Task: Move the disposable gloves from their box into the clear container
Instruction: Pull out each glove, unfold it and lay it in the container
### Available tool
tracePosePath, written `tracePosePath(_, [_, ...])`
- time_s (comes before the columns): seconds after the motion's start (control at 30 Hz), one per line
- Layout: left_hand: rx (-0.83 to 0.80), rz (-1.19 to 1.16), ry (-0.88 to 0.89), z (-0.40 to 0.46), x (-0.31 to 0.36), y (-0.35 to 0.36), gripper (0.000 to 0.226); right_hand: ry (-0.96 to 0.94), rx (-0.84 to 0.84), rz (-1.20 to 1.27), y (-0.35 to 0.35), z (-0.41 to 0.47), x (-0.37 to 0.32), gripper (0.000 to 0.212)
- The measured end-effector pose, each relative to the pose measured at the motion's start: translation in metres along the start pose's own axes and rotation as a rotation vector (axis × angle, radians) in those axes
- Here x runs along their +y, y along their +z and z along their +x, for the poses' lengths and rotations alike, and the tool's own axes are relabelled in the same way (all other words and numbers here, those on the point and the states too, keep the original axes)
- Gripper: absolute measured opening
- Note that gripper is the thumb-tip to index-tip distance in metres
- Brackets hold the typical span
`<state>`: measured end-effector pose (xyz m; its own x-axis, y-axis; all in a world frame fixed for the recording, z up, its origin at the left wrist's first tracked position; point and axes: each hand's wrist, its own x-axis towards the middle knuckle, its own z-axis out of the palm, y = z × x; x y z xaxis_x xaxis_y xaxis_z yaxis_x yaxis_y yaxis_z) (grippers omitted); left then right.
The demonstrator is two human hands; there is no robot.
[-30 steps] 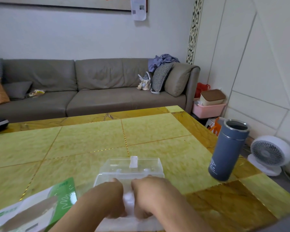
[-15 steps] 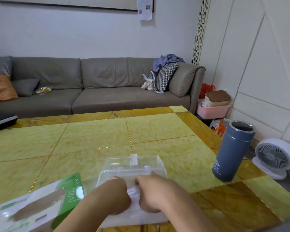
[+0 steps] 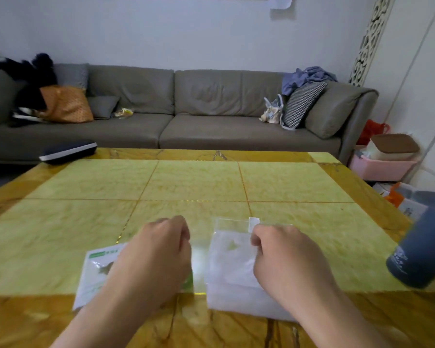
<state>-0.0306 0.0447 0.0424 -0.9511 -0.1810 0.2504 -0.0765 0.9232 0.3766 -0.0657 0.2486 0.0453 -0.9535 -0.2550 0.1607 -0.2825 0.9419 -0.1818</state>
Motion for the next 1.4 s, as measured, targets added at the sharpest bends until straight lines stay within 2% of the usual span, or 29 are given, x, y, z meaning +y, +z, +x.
tracePosePath(0.07, [-0.052, 0.094, -0.193, 0.004, -0.037, -0.003, 0.023, -0.123, 0.086, 0.068, 0.011, -0.002, -0.012, 0.036])
tracePosePath(0.13, [-0.193, 0.142, -0.267, 0.005, -0.064, -0.001, 0.032, -0.294, 0.085, 0.091, 0.023, -0.005, -0.028, 0.039])
tracePosePath(0.2, [-0.342, 0.214, -0.192, 0.003, -0.076, 0.004, 0.038, -0.438, -0.002, 0.057, 0.037, -0.006, -0.046, 0.047])
tracePosePath(0.27, [-0.472, 0.294, -0.034, 0.002, -0.082, 0.012, 0.039, -0.53, -0.102, -0.009, 0.051, -0.005, -0.065, 0.055])
tracePosePath(0.33, [-0.622, 0.421, 0.061, 0.001, -0.082, 0.014, 0.033, -0.563, -0.181, -0.077, 0.064, -0.003, -0.08, 0.06])
tracePosePath(0.4, [-0.669, 0.459, 0.097, 0.002, -0.086, 0.017, 0.025, -0.567, -0.218, -0.125, 0.07, 0.0, -0.088, 0.057])
tracePosePath(0.47, [-0.637, 0.365, 0.045, 0.003, -0.086, 0.017, 0.015, -0.548, -0.219, -0.124, 0.072, 0.002, -0.091, 0.053])
tracePosePath(0.6, [-0.449, 0.155, -0.149, 0.0, -0.08, 0.013, 0.037, -0.556, -0.212, -0.081, 0.072, 0.003, -0.089, 0.061])
tracePosePath(0.7, [-0.373, 0.104, -0.219, 0.0, -0.081, 0.012, 0.036, -0.55, -0.212, -0.088, 0.075, 0.001, -0.086, 0.065])
tracePosePath(0.77, [-0.336, 0.11, -0.211, 0.001, -0.086, 0.016, 0.032, -0.527, -0.209, -0.072, 0.073, -0.001, -0.088, 0.066])
tracePosePath(0.87, [-0.421, 0.143, -0.177, -0.002, -0.082, 0.02, 0.024, -0.534, -0.222, -0.063, 0.075, 0.0, -0.088, 0.066])
tracePosePath(0.93, [-0.442, 0.154, -0.159, -0.004, -0.079, 0.023, 0.028, -0.528, -0.247, -0.065, 0.075, -0.001, -0.088, 0.066])
tracePosePath(1.03, [-0.383, 0.099, -0.173, -0.004, -0.076, 0.017, 0.04, -0.512, -0.246, -0.049, 0.072, -0.002, -0.089, 0.06])
tracePosePath(1.1, [-0.333, 0.076, -0.185, -0.006, -0.072, 0.012, 0.037, -0.514, -0.229, -0.034, 0.067, -0.002, -0.089, 0.056])
tracePosePath(1.23, [-0.056, -0.074, -0.232, -0.003, -0.082, 0.002, 0.03, -0.51, -0.216, -0.059, 0.066, -0.003, -0.089, 0.056])
tracePosePath(1.4, [0.053, -0.181, -0.188, 0.0, -0.087, -0.011, 0.007, -0.506, -0.211, -0.074, 0.066, -0.004, -0.09, 0.06])
